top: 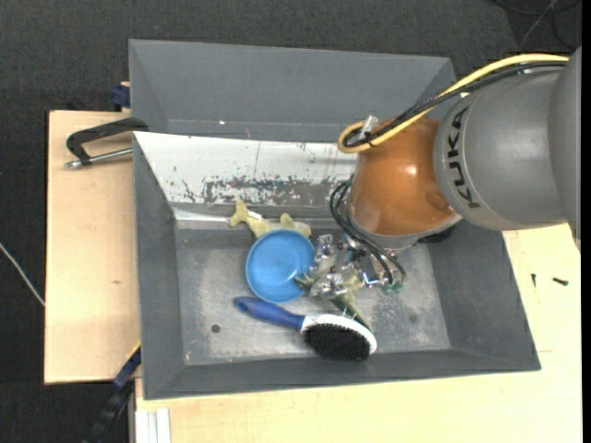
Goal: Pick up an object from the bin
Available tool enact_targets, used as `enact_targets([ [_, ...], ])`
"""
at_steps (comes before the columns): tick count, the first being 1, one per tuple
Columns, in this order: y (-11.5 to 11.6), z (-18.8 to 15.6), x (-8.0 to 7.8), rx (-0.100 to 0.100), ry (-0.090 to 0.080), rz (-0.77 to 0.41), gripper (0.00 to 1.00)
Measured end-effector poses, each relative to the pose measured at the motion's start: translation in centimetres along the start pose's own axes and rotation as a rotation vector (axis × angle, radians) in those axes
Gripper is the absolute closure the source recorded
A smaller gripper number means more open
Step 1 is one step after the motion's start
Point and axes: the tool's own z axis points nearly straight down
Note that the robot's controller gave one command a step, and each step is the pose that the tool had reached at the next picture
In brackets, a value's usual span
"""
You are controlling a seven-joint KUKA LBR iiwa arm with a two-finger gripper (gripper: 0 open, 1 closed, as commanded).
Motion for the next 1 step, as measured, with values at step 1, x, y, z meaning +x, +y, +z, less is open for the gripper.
enact_targets([
  [1, -3.03, 2.6, -0.02, 0.0, 0.012, 0.123, 1.0],
])
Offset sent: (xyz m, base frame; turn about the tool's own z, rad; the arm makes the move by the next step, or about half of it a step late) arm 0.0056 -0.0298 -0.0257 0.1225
